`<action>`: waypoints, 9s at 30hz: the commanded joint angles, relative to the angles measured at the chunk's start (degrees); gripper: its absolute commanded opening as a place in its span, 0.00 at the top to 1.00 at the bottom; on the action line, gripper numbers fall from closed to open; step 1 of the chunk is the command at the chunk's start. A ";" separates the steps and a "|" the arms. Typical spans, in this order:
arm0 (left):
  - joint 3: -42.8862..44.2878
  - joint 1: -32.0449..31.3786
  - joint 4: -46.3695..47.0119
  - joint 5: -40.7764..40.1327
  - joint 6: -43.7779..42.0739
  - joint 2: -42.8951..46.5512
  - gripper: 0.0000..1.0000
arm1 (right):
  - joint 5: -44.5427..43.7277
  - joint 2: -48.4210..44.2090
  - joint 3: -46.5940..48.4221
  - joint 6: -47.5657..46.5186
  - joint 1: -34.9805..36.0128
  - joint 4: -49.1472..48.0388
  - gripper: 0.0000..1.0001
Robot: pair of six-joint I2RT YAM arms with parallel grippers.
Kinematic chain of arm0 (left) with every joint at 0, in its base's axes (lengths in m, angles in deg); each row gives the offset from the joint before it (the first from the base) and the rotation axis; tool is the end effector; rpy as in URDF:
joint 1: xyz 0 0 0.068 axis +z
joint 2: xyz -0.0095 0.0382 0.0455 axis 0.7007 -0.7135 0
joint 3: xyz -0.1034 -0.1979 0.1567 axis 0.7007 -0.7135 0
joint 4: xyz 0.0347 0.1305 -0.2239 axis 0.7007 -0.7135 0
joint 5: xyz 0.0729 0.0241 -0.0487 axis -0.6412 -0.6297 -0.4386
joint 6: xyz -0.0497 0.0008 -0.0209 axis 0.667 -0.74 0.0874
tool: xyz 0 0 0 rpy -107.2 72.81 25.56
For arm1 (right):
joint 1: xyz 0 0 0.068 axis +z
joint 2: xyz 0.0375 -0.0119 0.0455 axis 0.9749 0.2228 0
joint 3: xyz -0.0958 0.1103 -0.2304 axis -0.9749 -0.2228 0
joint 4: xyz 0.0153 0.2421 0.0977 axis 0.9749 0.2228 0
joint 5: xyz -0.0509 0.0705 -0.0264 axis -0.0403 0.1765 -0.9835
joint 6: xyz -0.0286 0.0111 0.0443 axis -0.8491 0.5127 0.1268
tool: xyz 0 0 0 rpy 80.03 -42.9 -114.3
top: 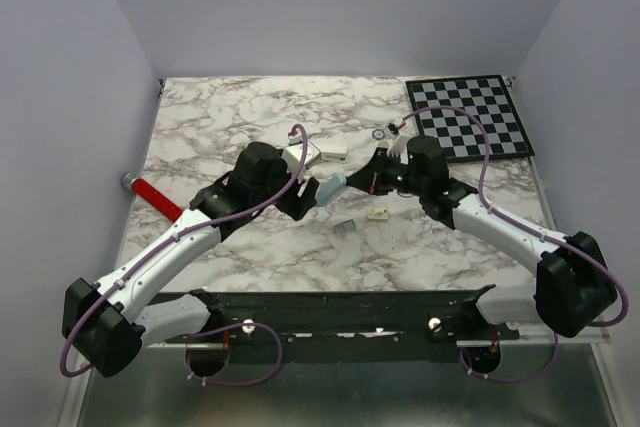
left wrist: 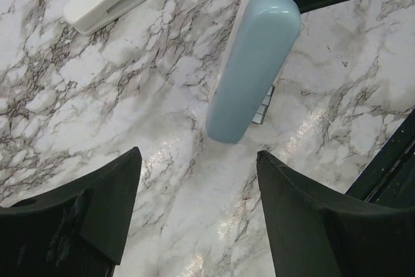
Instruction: Load the staples into the stapler
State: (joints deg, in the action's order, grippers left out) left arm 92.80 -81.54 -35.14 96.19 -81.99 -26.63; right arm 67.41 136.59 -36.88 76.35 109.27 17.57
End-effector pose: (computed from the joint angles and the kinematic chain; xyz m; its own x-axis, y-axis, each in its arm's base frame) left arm 0.1899 -0.1524 0.3055 -0.4131 0.3472 -0.8419 0.7387 0.6684 -0.0868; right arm 0.2444 0.1693 0.2597 -0.7227 0.2080 -0.6591 -0.4402 0.5967 0.6709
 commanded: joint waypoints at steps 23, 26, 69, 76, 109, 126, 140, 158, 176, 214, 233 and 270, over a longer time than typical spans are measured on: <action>19.53 -3.46 1.79 1.15 2.01 -19.21 0.18 | -7.39 0.04 7.02 -5.70 1.08 7.83 0.99; 21.21 -3.46 -0.59 2.81 0.44 -20.79 0.20 | -7.39 -0.14 6.85 -5.53 1.08 7.83 0.99; -12.43 11.04 24.26 -4.03 25.62 14.79 1.00 | 10.54 -9.10 -5.63 26.72 -12.54 -27.22 0.99; -18.51 11.04 29.81 -7.99 39.68 17.43 1.00 | 9.31 -9.63 -5.28 22.52 -12.45 -24.78 0.99; 29.46 -4.60 -15.70 -0.08 -2.56 -18.42 0.19 | -1.50 -5.32 2.89 1.94 -3.23 0.98 0.99; 34.83 -8.73 -25.82 -5.26 -7.49 -27.04 0.40 | -0.45 -2.60 4.12 2.82 -2.43 1.24 0.99; 35.53 -9.17 -24.06 -10.45 -7.40 -28.62 0.46 | -0.09 -2.42 4.38 2.82 -2.08 1.42 0.99; 34.39 -9.17 -25.03 -6.32 -7.67 -31.00 0.57 | 0.35 -3.04 3.42 3.70 -2.00 0.89 0.99; 27.89 -7.42 -27.31 -7.90 -8.02 -30.21 0.82 | -1.93 -3.47 0.70 3.18 -2.08 1.15 0.56; 32.63 -4.34 -37.42 -9.31 -6.17 -51.48 0.48 | -15.12 -9.01 -4.23 -8.77 -2.00 14.86 0.43; 14.72 14.10 -8.89 -15.64 10.61 -9.07 0.01 | -1.15 1.94 9.38 -44.27 5.56 18.71 0.11; -23.88 19.57 21.11 -42.45 12.73 32.99 0.01 | 0.00 44.69 43.58 -72.94 21.56 38.94 0.46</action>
State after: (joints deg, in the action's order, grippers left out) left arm 69.39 -62.18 -16.25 53.57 -68.76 6.44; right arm 66.74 178.77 4.60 4.57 130.34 54.16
